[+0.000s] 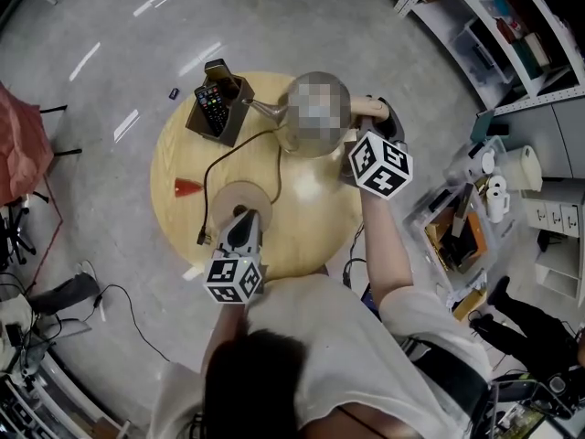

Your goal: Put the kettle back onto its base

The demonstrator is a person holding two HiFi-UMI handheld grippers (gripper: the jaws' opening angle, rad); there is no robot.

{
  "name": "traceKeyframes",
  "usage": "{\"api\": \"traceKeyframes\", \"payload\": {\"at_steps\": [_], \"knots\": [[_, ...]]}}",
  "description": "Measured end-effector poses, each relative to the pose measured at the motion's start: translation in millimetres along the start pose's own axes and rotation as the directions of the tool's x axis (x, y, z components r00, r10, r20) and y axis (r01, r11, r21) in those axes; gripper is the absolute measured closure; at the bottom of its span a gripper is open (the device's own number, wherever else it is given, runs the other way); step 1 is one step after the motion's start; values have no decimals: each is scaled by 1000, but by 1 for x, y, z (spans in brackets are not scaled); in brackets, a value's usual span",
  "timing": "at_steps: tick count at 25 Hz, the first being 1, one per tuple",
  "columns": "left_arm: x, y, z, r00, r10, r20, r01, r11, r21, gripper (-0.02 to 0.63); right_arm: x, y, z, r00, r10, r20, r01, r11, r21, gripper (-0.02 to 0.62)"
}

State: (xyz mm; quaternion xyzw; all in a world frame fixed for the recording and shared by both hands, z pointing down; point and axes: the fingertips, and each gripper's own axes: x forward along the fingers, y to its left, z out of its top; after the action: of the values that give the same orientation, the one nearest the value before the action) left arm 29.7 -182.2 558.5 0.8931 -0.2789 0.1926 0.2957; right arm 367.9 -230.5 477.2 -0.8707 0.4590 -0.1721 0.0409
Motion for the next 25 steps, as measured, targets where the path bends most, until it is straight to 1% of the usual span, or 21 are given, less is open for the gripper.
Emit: {"api": "traceKeyframes", "payload": {"at_steps": [11,18,25], "knots": [[-13,-7,7,999,7,50,-7,1000,5,568,-11,7,15,1000,9,5,-9,1000,-5,482],[-29,-5,3,997,42,68,-42,999,-2,568,-21,18,14,999,43,-3,-43,999,8,480],[-40,0,3,993,70,90,-69,997,-14,568,-27,35,14,997,79,-9,-79,997,-1,480]]}}
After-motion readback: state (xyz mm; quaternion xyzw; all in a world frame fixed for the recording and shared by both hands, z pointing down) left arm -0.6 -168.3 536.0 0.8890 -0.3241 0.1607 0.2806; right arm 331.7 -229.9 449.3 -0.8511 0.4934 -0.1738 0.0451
